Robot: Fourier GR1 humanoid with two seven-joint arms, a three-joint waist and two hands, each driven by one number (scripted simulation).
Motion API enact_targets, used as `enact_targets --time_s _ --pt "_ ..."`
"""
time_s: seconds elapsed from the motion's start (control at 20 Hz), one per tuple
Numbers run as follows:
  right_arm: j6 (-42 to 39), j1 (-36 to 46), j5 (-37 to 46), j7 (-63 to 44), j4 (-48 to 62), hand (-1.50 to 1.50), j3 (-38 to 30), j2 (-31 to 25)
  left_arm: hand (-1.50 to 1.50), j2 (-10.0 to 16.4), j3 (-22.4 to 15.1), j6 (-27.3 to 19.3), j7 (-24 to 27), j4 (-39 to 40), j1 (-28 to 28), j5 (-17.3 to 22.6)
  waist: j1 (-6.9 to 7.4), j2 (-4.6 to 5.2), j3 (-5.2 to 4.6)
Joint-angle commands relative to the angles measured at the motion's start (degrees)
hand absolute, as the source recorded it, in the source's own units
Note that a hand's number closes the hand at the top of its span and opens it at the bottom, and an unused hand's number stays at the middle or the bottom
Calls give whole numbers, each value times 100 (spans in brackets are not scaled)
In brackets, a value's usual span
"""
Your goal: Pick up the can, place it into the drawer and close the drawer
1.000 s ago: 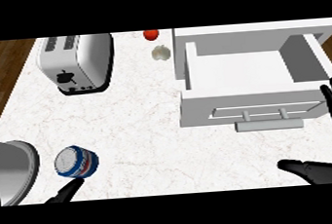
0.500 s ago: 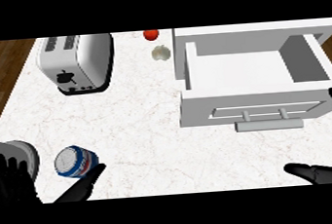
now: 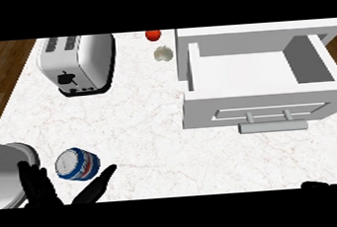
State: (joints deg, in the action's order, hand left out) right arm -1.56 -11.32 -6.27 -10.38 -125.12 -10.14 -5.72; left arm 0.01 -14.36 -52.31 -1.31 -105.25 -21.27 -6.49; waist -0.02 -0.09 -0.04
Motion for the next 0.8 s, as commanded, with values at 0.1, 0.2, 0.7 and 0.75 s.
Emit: enact_targets --time_s 0.1,0.2,0.7,0.75 --pt "-81 -39 -62 -140 -190 -150 -205 -19 -150 -1 292 -121 970 675 82 987 5 1 1" --pt "-45 -6 229 179 188 -150 87 223 -150 -1 377 10 1332 1217 371 1396 10 6 1" --pt "-216 -246 -248 -604 -758 -150 -395 53 -150 -1 1194 855 2709 2584 606 2553 -14 2 1" --pt "-426 81 -223 -16 120 -150 -507 -106 -150 -1 1267 953 3087 3338 946 2971 -3 10 -2"
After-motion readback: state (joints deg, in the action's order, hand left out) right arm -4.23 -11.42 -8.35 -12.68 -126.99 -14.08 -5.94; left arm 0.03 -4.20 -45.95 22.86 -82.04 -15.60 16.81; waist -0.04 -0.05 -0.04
